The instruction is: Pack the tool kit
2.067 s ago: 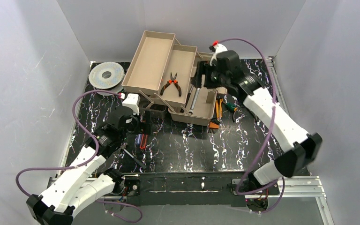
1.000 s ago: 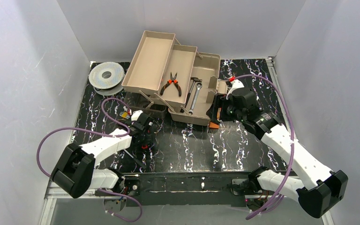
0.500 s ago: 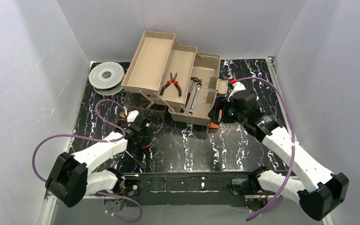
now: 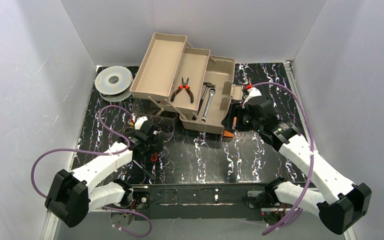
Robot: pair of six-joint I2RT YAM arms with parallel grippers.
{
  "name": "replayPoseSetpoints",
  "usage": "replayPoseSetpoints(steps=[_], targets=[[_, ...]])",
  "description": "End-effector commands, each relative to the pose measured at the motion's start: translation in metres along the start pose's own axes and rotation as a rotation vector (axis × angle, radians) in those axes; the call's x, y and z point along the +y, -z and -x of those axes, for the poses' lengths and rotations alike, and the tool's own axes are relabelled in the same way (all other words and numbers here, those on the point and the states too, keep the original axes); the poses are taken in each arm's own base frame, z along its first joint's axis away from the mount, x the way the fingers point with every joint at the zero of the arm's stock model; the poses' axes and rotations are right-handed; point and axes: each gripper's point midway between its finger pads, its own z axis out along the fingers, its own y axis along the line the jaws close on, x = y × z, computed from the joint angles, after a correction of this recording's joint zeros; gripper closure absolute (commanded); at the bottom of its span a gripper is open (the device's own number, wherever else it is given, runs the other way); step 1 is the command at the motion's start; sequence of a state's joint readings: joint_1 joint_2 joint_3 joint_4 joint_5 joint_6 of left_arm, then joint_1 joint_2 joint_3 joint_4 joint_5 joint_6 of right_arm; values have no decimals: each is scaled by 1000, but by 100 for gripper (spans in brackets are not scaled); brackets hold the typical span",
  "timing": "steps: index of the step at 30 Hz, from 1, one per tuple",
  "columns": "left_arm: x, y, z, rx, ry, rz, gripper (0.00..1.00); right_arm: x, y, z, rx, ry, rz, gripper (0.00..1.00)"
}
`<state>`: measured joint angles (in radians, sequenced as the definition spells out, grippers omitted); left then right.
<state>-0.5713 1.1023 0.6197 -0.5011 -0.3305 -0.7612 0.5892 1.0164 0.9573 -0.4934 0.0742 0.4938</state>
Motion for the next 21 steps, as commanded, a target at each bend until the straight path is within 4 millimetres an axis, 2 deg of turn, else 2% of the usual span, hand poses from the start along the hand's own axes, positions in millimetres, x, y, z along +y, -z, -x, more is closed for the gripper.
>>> replayPoseSetpoints(steps=[1,3,6,10,13,17,21], targets=[[-7,-3,-13,58,12,-39,24,6,0,11,-39,2,26,25],[-5,-6,-19,82,22,-27,13,4,0,13,-44,10,8,25],[-6,-5,-20,85,8,-35,13,1,3,17,-53,21,-11,25],[-12,4,-9,38,-52,-79,27,2,3,16,-53,18,-3,25],[-14,9,-1,1,-103,-83,34,3,0,13,-43,5,8,25],[-5,14,12,-46,-148,-21,35,4,-2,9,-27,-6,15,25],[-8,13,16,-46,-194,-23,35,4,-1,10,-32,-6,14,25]])
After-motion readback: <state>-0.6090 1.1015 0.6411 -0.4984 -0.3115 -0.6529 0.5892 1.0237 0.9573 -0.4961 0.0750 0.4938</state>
